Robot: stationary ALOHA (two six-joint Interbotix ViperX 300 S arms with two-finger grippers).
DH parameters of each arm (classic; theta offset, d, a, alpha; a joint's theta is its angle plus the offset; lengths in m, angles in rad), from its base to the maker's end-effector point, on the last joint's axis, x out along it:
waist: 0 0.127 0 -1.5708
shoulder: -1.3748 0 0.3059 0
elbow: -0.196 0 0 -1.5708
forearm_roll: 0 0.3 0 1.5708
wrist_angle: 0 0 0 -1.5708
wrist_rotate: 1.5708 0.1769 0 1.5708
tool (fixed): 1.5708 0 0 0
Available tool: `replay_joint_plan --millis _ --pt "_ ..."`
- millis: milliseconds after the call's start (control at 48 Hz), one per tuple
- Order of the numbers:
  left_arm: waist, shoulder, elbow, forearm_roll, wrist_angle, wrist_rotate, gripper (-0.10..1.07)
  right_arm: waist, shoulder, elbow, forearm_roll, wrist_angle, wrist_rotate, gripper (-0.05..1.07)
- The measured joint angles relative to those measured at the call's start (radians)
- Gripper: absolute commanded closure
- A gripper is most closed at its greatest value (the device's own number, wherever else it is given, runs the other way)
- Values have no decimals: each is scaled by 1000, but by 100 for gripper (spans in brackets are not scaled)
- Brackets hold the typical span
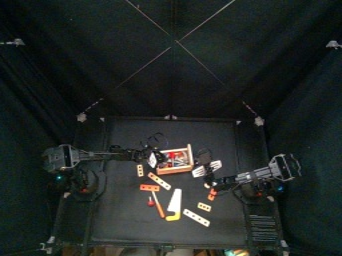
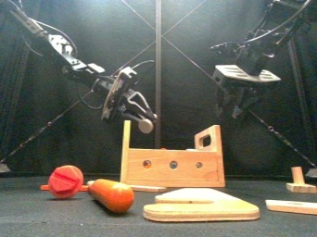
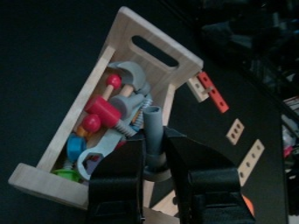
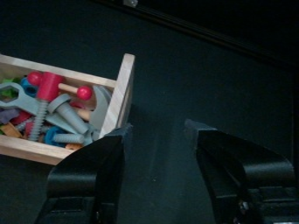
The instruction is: Place nail into toolbox
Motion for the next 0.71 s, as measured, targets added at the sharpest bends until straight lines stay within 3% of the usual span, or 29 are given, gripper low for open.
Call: replay_joint_plan --millis 396,708 --pt "8 38 -34 37 0 0 14 -2 0 2 12 -17 0 15" --pt "6 31 -37 48 -2 0 12 -2 2 3 28 -20 0 15"
